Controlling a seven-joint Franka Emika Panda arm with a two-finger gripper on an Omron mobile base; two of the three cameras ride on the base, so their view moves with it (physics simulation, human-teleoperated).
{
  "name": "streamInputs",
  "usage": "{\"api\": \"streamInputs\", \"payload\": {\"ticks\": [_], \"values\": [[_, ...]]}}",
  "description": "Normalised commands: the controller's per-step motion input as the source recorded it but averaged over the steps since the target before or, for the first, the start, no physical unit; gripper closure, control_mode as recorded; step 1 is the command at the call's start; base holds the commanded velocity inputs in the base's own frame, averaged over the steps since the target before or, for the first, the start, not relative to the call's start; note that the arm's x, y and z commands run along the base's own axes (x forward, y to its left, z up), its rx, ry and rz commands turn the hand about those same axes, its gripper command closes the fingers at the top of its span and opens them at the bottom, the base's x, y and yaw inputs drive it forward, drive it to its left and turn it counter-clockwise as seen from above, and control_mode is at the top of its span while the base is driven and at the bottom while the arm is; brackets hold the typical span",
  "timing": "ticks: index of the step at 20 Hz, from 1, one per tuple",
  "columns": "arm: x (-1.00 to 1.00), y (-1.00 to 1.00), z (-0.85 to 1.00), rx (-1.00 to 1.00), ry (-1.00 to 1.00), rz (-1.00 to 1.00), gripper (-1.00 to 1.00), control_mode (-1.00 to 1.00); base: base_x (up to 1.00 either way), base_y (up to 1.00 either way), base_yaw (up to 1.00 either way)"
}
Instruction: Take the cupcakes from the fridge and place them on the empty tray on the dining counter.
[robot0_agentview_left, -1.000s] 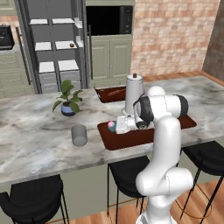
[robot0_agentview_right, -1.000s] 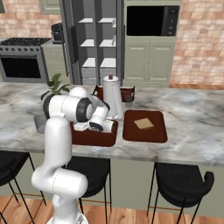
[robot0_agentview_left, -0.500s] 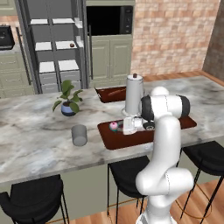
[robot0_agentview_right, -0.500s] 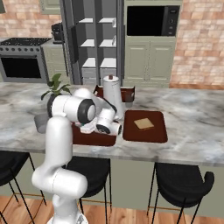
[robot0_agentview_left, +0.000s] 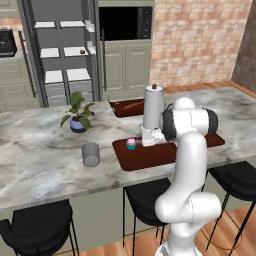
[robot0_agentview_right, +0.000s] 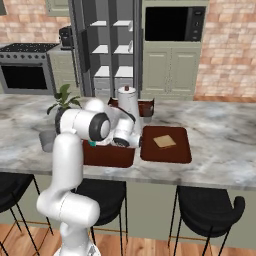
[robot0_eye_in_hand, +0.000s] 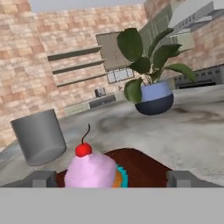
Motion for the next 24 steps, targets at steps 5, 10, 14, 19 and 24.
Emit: {"api": "streamInputs", "payload": {"ticks": [5,10,14,19,24], "values": [[0.07,0.07,0.91,-0.05,0.25,0.0,-1.0,-1.0,0.0,0.0,0.0],[-0.14,-0.1,1.0,-0.07,0.18,-0.04,-1.0,-1.0,0.0,0.0,0.0],[-0.49,-0.23,0.99,-0.07,0.04,-0.02,-1.0,-1.0,0.0,0.0,0.0],[-0.75,-0.26,1.0,-0.06,-0.01,-0.01,-1.0,-1.0,0.0,0.0,0.0],[-0.88,-0.13,1.0,-0.23,0.06,-0.11,-1.0,-1.0,0.0,0.0,0.0]]}}
